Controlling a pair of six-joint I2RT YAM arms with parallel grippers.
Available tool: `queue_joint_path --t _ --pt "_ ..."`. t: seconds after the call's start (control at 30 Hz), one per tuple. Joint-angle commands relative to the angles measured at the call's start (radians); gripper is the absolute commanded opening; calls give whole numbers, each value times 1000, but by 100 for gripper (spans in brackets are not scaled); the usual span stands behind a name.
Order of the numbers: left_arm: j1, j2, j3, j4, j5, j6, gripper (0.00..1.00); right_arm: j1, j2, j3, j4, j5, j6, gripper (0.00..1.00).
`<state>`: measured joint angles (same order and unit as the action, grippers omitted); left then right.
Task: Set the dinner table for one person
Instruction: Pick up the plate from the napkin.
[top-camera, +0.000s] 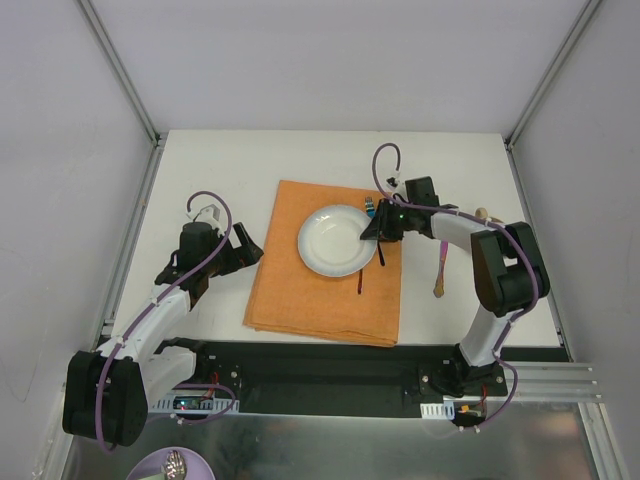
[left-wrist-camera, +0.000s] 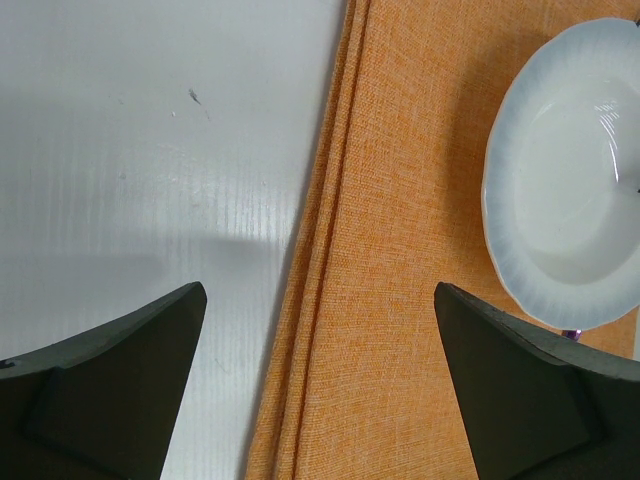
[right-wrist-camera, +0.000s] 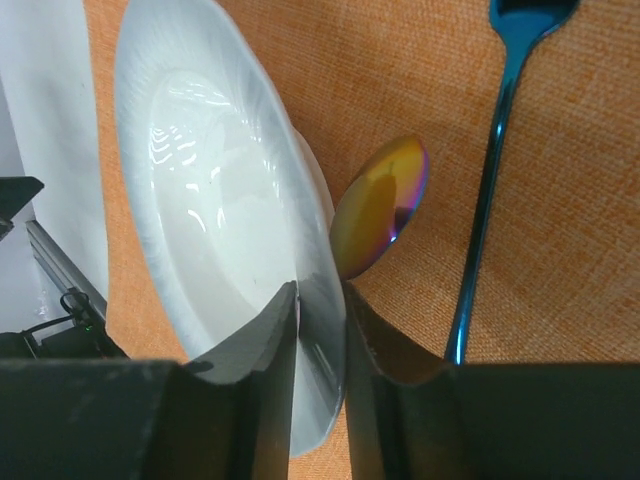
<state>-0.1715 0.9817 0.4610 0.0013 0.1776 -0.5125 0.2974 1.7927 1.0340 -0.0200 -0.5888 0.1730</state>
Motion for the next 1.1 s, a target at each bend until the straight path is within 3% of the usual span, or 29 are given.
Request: queue_joint_path --t 0.0,0.37,0.43,0.57,0.77,1.07 --pt "-11 2 7 3 8 11 99 -1 -10 18 -12 24 -29 28" --pt "-11 2 5 3 8 11 99 -1 -10 8 -5 27 -29 34" --pt "-11 2 4 3 8 11 99 -1 -13 8 -5 26 -30 31" --pt "-11 6 4 3 10 11 99 -1 -16 6 2 21 -29 1" --pt "-11 8 2 3 10 11 99 -1 -16 0 15 4 -18 1" --pt "-10 8 1 3 7 9 99 -15 -16 -22 190 -54 85 1"
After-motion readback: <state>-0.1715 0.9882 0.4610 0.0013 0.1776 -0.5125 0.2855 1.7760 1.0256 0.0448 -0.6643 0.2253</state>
